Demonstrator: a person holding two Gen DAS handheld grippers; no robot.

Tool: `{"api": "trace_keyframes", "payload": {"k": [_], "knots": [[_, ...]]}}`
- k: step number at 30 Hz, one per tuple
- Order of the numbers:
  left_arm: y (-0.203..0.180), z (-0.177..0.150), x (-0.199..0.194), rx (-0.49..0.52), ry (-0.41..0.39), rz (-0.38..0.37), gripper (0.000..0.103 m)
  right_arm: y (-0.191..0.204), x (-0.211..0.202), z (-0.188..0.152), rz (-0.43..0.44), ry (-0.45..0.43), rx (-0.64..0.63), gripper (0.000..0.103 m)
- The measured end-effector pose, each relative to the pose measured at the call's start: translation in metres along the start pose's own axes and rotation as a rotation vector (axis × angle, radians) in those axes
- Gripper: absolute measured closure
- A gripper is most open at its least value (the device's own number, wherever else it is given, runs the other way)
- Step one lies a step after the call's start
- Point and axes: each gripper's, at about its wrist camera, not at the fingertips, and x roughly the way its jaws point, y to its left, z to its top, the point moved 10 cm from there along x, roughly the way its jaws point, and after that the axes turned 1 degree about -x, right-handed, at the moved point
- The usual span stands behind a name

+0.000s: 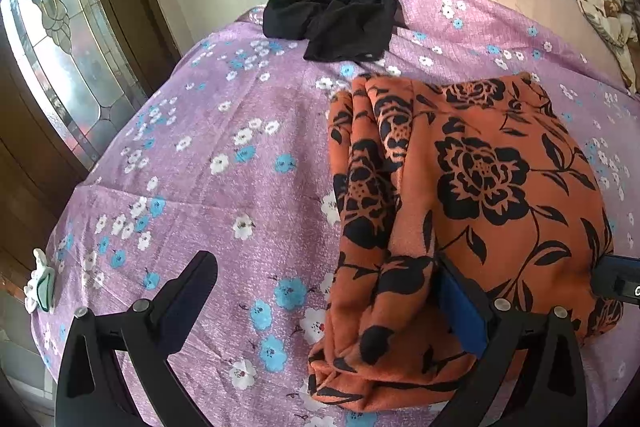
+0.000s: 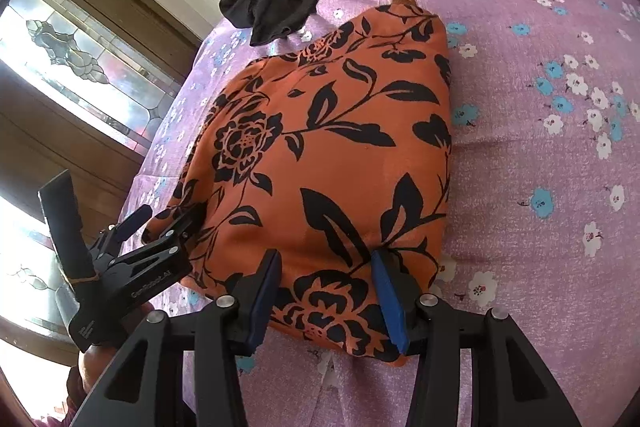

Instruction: Fold small clothes

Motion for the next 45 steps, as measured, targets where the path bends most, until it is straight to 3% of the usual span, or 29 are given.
{"api": "trace_keyframes", "payload": {"k": [8,13,17,25,29,31,40,45], "knots": [[0.005,0.010,0.000,-0.021,-0.019,0.009,0.000,0.002,-0.026,0.033,0.016,-0.155,0.040,0.052],[0.001,0.007,0.007,-0.009,-0.008,0.007,0.000,-0.015,0.003,0.031,-0.040,-0.083,0.097,0.052],[0.002,0.006,0.009,-0.012,-0.006,-0.001,0.000,-0.010,0.005,0.032,-0.069,-0.092,0.058,0.051],[0.001,0.006,0.009,-0.009,-0.006,0.002,0.000,-0.011,0.002,0.031,-0.047,-0.098,0.076,0.051],[0.002,0.008,0.007,-0.014,-0.008,-0.003,0.000,-0.011,-0.015,0.036,0.020,-0.131,0.111,0.049],[0.002,0.009,0.005,-0.015,-0.014,-0.003,0.000,-0.013,-0.023,0.041,0.027,-0.163,0.121,0.036],[0.003,0.014,-0.002,-0.002,-0.045,0.008,0.000,-0.029,-0.036,0.047,0.013,-0.210,0.168,0.036],[0.003,0.016,-0.004,-0.010,-0.051,0.010,0.000,-0.014,-0.041,0.051,0.019,-0.247,0.106,0.036]]}}
